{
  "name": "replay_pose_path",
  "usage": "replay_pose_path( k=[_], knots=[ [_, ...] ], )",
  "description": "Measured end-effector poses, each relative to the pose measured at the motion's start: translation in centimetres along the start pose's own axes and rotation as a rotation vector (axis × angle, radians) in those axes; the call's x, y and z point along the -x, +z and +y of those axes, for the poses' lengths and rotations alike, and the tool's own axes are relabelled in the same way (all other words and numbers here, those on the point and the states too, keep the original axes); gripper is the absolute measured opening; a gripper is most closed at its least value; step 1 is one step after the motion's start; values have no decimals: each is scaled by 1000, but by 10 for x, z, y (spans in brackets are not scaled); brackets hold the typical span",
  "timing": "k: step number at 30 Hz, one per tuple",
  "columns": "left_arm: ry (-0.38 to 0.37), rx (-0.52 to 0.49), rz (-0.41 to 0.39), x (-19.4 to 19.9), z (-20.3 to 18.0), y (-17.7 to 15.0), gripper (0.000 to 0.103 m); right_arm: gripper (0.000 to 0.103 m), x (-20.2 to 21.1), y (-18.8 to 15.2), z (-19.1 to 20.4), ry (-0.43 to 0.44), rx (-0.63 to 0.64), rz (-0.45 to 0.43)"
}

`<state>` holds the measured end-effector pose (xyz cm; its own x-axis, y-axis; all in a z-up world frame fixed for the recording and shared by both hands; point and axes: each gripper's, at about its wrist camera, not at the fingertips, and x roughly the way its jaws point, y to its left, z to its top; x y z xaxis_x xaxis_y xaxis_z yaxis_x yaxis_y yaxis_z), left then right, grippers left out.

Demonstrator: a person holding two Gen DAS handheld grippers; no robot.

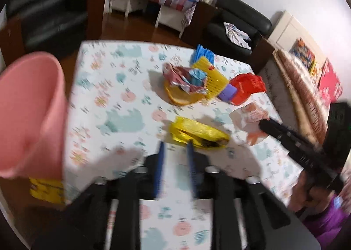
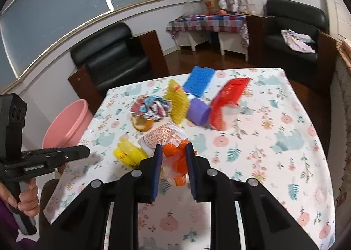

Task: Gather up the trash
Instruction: 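Grasp the yellow plastic bag with the left gripper while the right grasps the orange mesh, then carry the yellow bag in the left gripper while the right carries the orange mesh to the bucket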

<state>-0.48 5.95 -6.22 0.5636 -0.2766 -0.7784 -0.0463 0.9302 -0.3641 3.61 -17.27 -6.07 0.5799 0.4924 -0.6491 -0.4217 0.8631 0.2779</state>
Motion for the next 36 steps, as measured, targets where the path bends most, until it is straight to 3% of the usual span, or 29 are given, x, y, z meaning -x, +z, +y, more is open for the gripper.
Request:
replay_pose_path(
  k=[3, 5, 13, 18, 23, 31, 36],
  knots=[
    [-61, 70, 49, -15, -7, 3, 48, 21, -2, -1, -4, -33, 1, 0],
    [-75, 94, 67, -23, -14, 6, 49, 21, -6, 0, -4, -60, 29, -1],
    [-1, 228, 157, -58, -16, 19, 49, 21, -26, -8, 27, -87, 199, 49],
    [28, 278, 162, -64, -9, 26, 49, 21, -26, -15, 30, -9, 183, 86],
    [57, 254, 181, -72, -16, 28, 49, 21, -21, -17, 31, 74, 142, 113],
    [120, 128, 154, -72, -25, 21, 48, 21, -5, -16, 16, 50, 97, 93],
    [133, 53, 141, -68, -29, 12, 24, 21, 4, -15, 3, 15, 63, 82]
  ],
)
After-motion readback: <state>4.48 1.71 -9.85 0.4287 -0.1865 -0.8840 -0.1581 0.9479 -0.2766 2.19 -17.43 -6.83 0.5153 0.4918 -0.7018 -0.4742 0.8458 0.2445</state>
